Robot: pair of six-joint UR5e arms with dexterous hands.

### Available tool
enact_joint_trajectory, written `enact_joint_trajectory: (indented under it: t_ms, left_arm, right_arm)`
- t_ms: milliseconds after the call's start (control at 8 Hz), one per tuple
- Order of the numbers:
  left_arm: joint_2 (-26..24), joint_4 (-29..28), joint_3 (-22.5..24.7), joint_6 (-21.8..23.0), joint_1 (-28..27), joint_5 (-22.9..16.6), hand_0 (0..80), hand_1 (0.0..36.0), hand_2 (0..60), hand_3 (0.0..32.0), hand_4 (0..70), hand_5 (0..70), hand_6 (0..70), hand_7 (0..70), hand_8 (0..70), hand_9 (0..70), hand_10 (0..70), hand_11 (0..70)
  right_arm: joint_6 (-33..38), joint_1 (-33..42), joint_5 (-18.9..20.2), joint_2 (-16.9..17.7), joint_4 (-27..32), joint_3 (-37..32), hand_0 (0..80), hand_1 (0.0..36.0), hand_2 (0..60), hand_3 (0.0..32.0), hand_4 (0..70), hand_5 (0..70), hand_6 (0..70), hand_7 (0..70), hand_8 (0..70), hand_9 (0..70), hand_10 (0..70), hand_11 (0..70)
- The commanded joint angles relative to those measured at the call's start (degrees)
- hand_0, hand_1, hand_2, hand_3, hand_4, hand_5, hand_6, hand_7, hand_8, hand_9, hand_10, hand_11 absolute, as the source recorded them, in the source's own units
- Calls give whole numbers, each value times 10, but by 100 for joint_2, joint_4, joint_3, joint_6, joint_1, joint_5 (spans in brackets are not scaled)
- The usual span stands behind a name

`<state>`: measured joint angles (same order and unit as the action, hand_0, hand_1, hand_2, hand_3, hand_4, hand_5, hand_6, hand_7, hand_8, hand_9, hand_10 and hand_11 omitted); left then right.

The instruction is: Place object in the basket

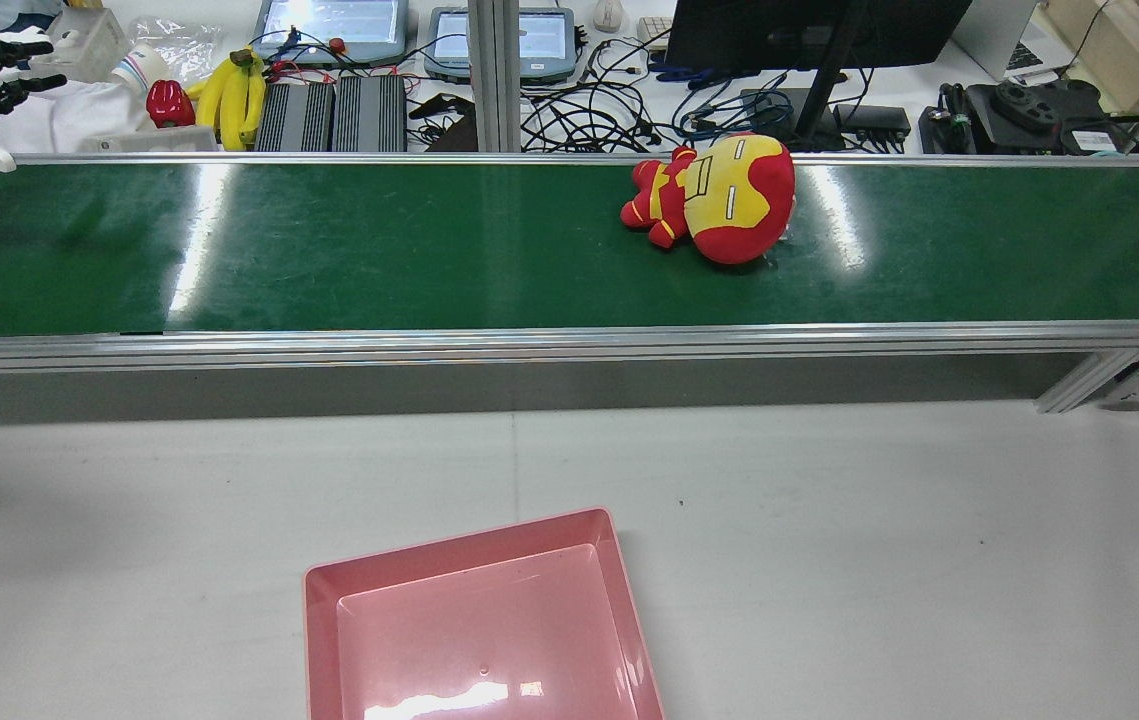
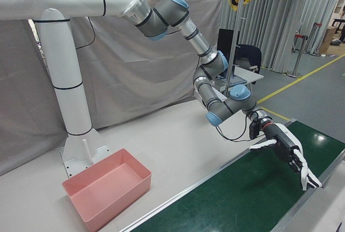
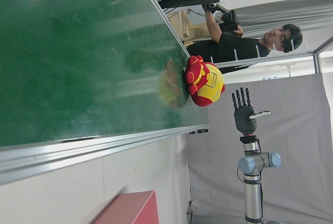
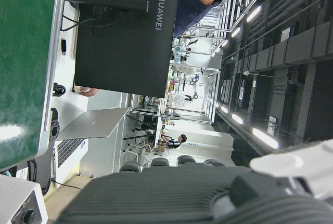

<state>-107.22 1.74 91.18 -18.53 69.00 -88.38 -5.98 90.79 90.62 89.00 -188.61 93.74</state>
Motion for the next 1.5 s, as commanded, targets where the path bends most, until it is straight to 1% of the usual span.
enact_joint_trajectory:
  t_ms: [0,750,1375]
  left_arm:
    - [-18,11,40,51,-1,-3,595,184,0,0,129,235,50,40,114,178,0,0]
    - [52,11,67,95,52,-38,596,184,0,0,129,240,48,40,112,176,0,0]
    - [-97,19,58,104,16,-12,596,185,0,0,138,245,50,42,116,181,0,0]
  right_arm:
    - [0,0,0,3,0,-5,0,0,0,0,0,0,0,0,0,0,0,0]
    - [0,9,0,3,-9,4,0,0,0,0,0,0,0,0,0,0,0,0]
    - [0,0,0,3,0,4,0,0,0,0,0,0,0,0,0,0,0,0]
